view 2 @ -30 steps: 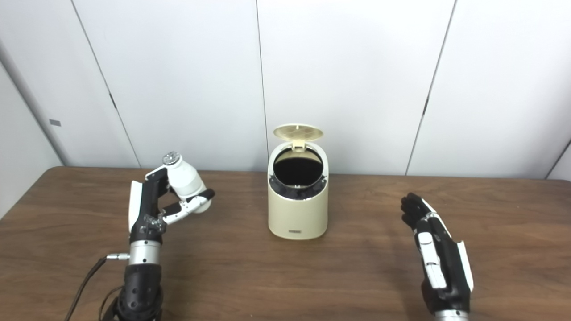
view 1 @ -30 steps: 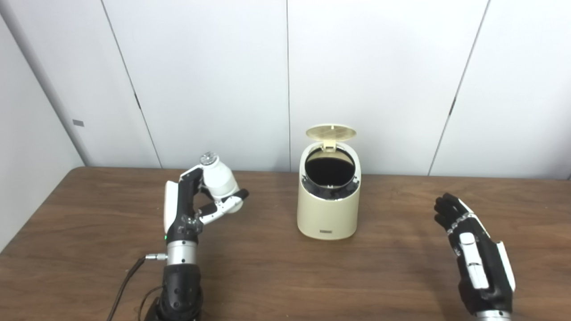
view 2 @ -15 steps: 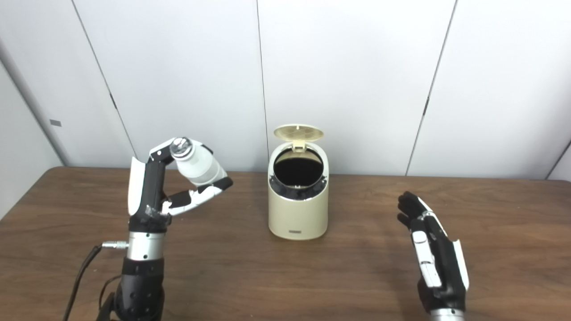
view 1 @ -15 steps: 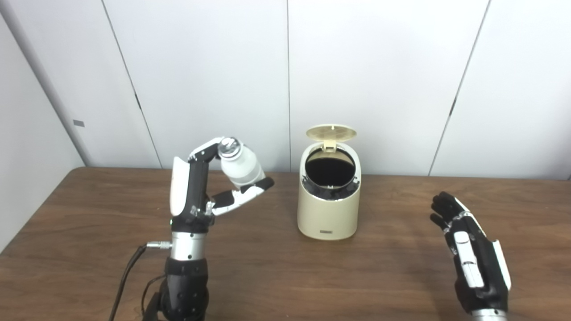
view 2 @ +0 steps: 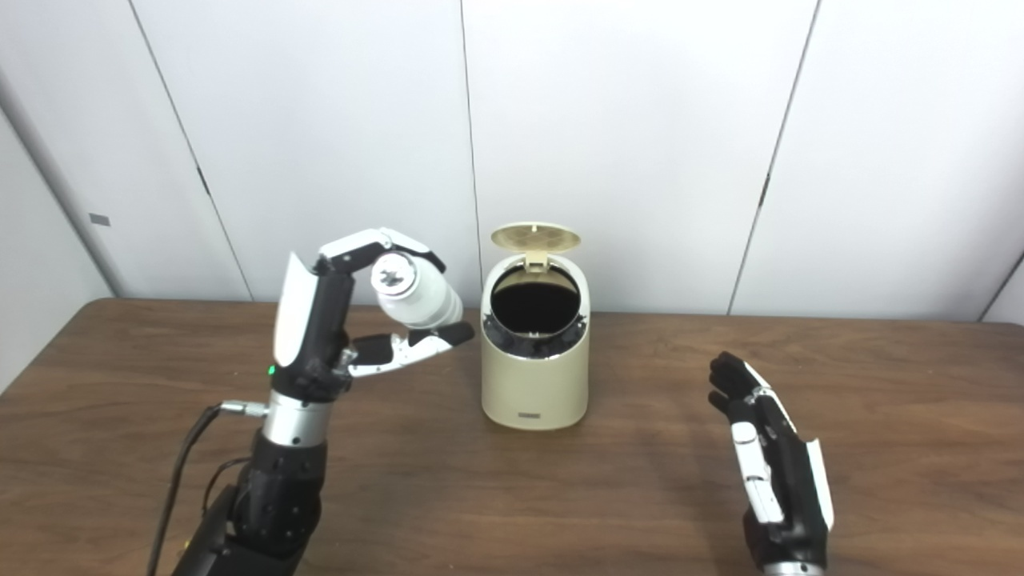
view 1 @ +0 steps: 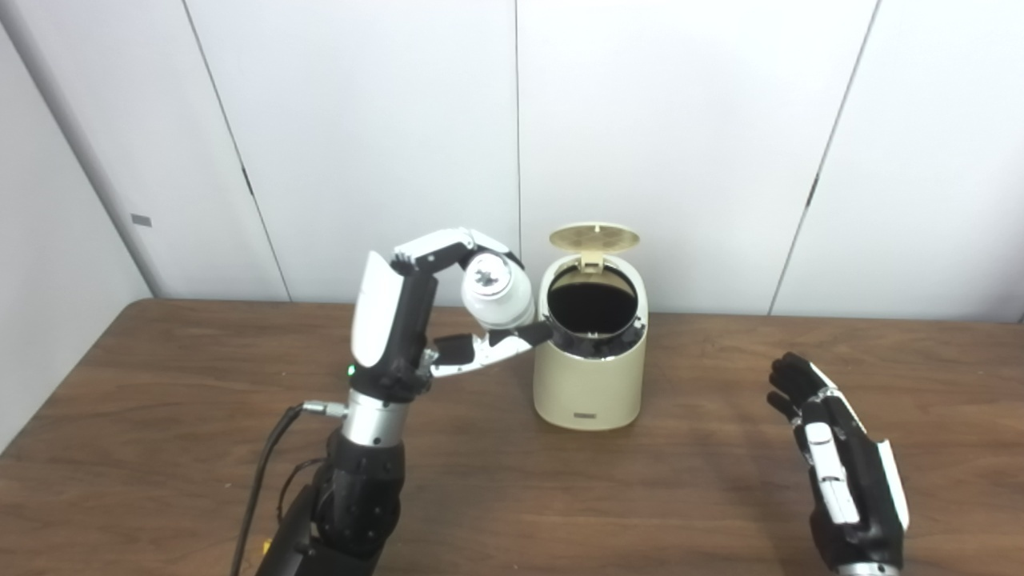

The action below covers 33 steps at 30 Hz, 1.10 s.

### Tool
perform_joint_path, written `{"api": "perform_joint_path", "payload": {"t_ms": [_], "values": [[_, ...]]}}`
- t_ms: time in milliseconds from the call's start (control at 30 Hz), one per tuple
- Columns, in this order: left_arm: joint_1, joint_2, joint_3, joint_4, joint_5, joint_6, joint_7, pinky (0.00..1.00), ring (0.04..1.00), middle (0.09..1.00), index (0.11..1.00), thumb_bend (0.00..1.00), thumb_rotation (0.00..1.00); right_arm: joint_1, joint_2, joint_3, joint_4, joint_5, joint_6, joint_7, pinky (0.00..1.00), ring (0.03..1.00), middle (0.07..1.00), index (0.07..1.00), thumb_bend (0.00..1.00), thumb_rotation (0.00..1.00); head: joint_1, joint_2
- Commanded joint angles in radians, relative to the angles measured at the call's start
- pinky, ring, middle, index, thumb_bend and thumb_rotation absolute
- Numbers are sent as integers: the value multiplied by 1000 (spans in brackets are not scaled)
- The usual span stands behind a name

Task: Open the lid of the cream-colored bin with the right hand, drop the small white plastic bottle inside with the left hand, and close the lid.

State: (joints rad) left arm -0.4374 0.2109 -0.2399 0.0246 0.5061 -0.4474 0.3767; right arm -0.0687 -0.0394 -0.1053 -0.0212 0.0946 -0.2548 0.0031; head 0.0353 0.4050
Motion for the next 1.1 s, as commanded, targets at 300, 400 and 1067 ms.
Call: {"api": "perform_joint_path", "payload": {"t_ms": [300, 400, 1067], "values": [[-200, 74, -245, 227, -39, -22, 263, 494, 493, 501, 442, 503, 0, 37, 19, 3, -44, -14, -33, -21, 882, 878, 853, 826, 53, 726, -21, -5], [-239, 66, -282, 297, -66, -22, 296, 456, 499, 504, 441, 502, 0, 40, 17, 4, -42, -16, -39, -21, 881, 883, 856, 830, 70, 705, -24, -6], [-425, 55, -469, 544, -137, -22, 451, 424, 508, 498, 438, 501, 0, 66, 38, 10, -67, -17, -24, -30, 883, 883, 853, 820, 104, 670, -64, -7]]}}
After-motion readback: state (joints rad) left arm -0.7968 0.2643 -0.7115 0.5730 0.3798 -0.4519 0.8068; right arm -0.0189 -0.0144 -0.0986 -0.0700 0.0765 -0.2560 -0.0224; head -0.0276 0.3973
